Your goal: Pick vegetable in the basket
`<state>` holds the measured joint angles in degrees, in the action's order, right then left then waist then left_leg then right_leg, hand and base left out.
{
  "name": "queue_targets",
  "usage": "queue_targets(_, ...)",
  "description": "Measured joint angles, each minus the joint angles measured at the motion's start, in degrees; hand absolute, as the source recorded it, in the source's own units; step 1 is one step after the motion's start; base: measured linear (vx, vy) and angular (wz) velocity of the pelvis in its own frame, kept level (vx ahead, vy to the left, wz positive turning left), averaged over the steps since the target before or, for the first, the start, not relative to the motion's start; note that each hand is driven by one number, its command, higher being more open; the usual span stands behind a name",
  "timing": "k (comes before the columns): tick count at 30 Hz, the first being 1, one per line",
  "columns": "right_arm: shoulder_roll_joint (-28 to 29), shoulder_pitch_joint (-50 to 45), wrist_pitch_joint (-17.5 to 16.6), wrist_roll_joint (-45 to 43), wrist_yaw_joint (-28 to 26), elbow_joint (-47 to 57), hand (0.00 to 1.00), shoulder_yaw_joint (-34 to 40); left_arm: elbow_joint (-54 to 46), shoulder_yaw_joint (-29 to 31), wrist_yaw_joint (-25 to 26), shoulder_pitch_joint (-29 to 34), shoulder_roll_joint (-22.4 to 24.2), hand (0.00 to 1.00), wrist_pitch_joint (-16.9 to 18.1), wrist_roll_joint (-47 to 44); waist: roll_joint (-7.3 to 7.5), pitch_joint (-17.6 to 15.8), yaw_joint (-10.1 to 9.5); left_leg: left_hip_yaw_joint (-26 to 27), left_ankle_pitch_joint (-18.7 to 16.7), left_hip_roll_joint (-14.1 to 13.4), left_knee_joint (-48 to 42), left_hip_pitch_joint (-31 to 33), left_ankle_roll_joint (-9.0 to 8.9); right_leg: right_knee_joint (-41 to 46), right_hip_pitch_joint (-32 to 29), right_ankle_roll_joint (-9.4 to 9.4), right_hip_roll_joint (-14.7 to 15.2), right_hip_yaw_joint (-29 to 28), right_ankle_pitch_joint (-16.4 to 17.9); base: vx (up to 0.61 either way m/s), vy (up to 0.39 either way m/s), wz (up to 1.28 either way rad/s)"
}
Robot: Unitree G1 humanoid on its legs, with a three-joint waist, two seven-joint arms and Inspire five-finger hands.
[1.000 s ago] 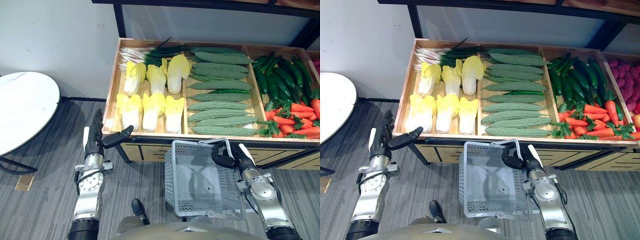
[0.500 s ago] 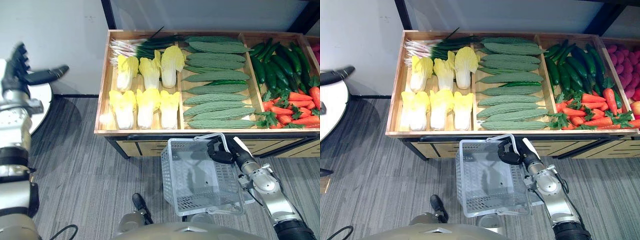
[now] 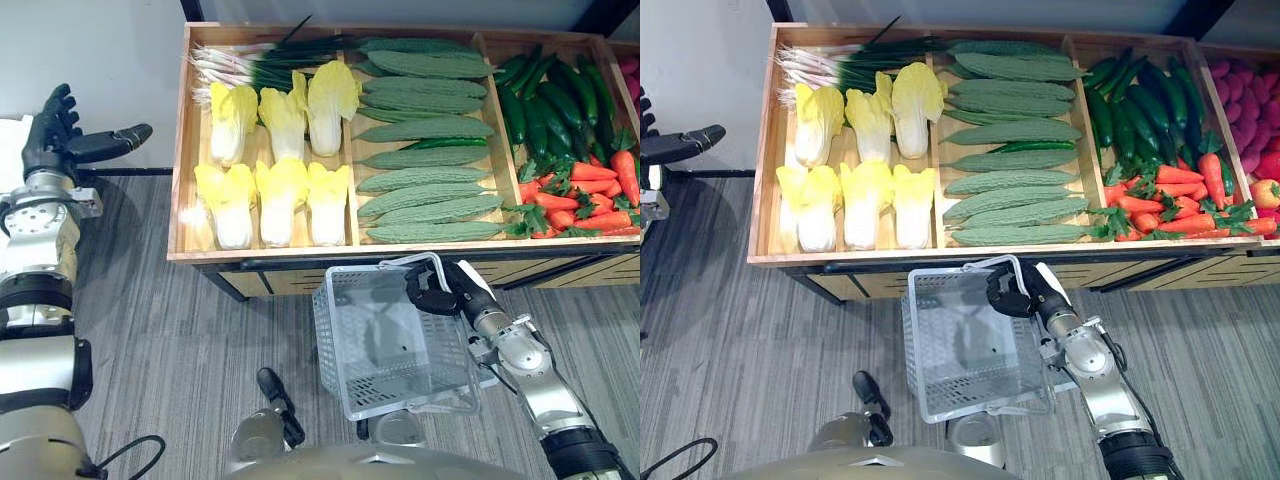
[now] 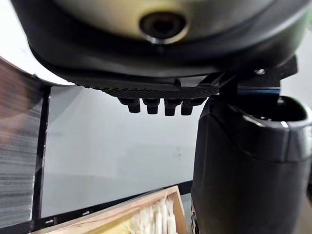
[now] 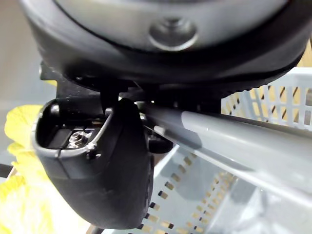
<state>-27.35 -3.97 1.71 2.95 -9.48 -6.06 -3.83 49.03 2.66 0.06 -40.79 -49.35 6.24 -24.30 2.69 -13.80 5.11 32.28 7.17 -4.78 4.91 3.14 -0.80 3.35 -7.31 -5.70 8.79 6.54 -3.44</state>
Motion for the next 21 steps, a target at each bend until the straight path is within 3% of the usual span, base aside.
queue_targets(21,2.5,1.6,-0.5,0.1,1.6,0.0,0.00,-0.2,-4.7,0.2,0.8,1.5,6.8,1.00,0.0,-3.1,-0.07,-3.3,0.19,0.0,0.5,0.1,0.2,-0.9,0.34,1.4,0.2,0.08,0.2,-0.2,0.1,0.00,-0.001,-0.01)
